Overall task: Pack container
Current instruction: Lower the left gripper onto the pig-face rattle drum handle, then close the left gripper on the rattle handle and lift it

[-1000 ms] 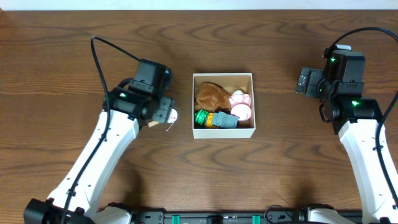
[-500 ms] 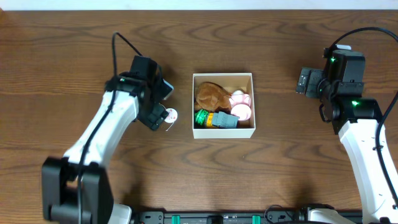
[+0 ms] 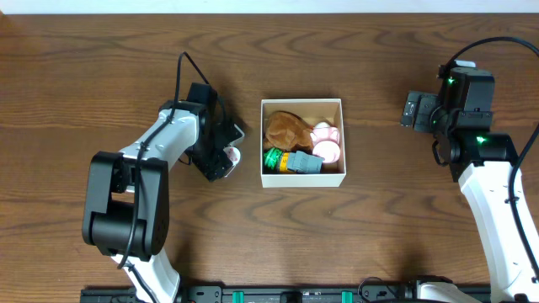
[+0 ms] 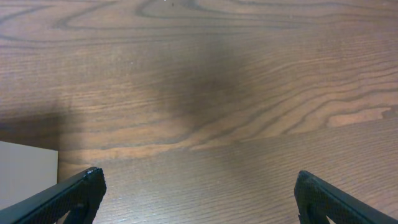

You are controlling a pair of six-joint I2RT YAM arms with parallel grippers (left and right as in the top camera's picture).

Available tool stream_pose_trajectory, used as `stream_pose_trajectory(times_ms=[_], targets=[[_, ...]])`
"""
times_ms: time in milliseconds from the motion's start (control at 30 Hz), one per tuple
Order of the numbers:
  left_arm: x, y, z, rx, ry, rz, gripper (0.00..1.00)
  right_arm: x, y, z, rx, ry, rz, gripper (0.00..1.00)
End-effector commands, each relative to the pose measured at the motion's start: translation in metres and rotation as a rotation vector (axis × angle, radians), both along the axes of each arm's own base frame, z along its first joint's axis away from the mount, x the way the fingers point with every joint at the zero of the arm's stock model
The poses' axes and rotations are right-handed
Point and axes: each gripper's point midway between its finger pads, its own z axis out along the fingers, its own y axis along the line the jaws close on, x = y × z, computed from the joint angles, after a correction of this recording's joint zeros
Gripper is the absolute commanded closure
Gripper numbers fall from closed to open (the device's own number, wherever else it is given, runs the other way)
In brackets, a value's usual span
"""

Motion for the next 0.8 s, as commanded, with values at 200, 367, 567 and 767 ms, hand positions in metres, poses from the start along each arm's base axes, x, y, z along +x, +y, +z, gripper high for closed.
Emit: stream_pose_trajectory(times_ms=[200, 367, 567, 767], targets=[[-0.005, -0.001, -0.013, -0.018, 0.043, -0.036, 0.66, 0.001, 0.000, 0.000, 0.009, -0.001, -0.008, 0.01], [-0.007, -0.001, -0.013, -0.016, 0.051, -0.035, 0.94, 0.001, 0.000, 0.000, 0.009, -0.002, -0.008, 0.01], [-0.011, 0.000, -0.006, -0.013, 0.059, -0.031, 0.94, 0.001, 0.000, 0.000, 0.009, -0.002, -0.008, 0.01], [0.004, -0.001, 0.026, -0.021, -0.055, -0.009, 0.94, 0.001, 0.000, 0.000, 0.009, -0.001, -0.008, 0.01]])
